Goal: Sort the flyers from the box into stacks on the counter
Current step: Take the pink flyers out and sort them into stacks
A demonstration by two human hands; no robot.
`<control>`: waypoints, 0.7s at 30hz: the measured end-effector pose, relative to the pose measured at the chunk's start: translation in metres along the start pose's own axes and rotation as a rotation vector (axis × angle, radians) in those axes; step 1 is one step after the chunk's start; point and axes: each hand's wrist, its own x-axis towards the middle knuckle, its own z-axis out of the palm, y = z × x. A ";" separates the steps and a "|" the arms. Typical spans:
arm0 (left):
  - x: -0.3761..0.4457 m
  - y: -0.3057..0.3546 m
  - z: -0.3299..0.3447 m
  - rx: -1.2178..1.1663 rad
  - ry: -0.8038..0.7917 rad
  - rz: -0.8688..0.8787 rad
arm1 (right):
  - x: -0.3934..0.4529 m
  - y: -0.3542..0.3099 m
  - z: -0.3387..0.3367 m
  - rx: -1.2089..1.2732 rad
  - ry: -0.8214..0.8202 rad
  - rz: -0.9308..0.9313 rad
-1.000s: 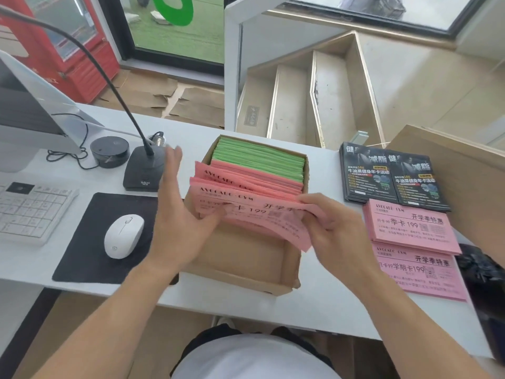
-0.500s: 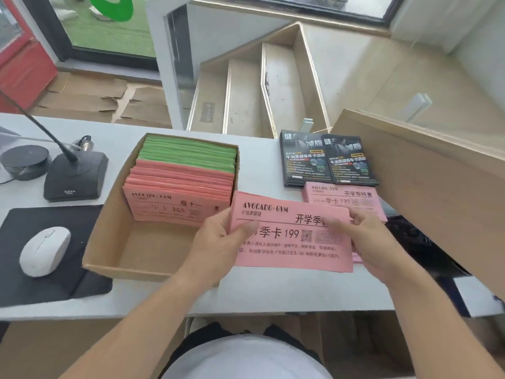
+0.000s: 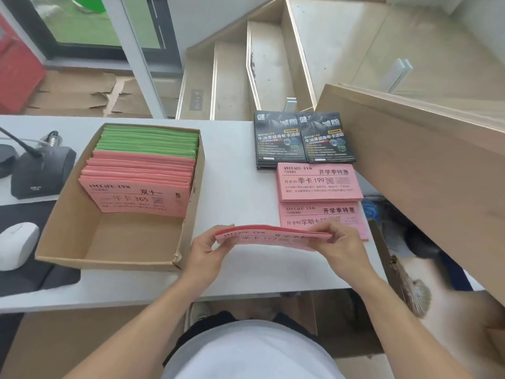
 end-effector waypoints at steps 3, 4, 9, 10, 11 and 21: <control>-0.003 -0.010 -0.002 0.010 -0.007 0.031 | 0.002 0.012 0.001 -0.069 -0.065 0.014; -0.004 -0.012 -0.002 0.012 -0.009 0.042 | 0.003 0.016 0.001 -0.092 -0.091 0.021; -0.007 -0.019 0.002 0.065 0.003 0.060 | 0.004 0.030 0.005 -0.052 -0.151 0.017; -0.007 -0.020 0.005 0.080 0.004 0.061 | 0.003 0.032 0.007 -0.039 -0.149 0.028; -0.007 -0.021 0.007 0.092 0.008 0.056 | 0.002 0.034 0.009 -0.029 -0.143 0.044; -0.008 -0.014 0.008 0.089 -0.003 0.047 | 0.004 0.031 0.007 0.056 -0.147 0.009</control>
